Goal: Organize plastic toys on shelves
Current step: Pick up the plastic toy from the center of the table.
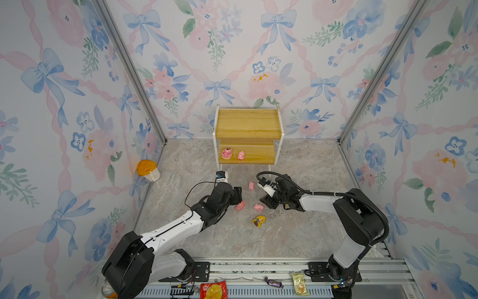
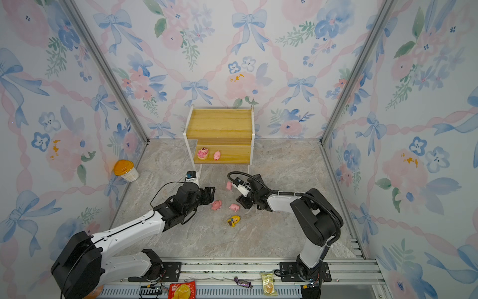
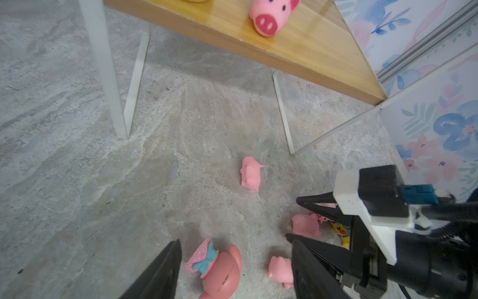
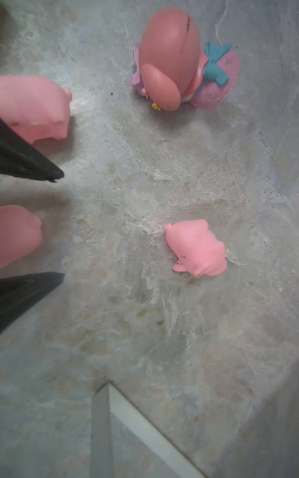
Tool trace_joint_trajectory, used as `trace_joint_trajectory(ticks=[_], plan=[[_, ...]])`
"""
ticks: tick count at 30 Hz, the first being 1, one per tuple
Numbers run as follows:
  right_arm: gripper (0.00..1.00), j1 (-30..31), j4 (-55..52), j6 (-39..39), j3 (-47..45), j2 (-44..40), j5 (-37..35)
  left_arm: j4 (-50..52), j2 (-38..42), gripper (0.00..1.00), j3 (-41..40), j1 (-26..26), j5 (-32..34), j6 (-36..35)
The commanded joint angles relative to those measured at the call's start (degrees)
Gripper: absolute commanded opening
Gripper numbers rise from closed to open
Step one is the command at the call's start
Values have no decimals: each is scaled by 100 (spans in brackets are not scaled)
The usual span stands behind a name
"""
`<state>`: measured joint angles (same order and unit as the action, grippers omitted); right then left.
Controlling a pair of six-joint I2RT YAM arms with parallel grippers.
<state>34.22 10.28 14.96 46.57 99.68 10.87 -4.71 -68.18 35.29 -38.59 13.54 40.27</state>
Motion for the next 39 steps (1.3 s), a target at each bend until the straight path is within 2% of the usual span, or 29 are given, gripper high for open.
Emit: trace_joint_trajectory(ticks=[1, 5, 13, 16, 27, 31, 35, 39], plan=[[59, -12, -410, -287, 136, 43, -169, -126, 27, 68, -74, 43, -106, -142], [58, 22, -511, -478, 111, -4, -364, -175, 48, 68, -132, 53, -140, -124], [41, 161, -673, -602, 209, 91, -696, -285, 58, 68, -194, 80, -184, -109], [37, 213, -669, -1034, 357, 155, -1075, -299, 60, 68, -200, 80, -205, -104], [42, 857, -1084, -3791, 1569, 913, -2664, -305, 161, 68, -235, 88, -200, -78], [45, 1128, -1029, -4769, 1591, 1145, -3336, -302, 255, 68, -279, 89, -161, -83], [47, 1281, -820, -5342, 1474, 1287, -3631, -294, 328, 68, -326, 90, -159, -72], [54, 1399, -491, -5314, 1327, 1294, -3954, -294, 433, 68, -404, 94, -120, -50]])
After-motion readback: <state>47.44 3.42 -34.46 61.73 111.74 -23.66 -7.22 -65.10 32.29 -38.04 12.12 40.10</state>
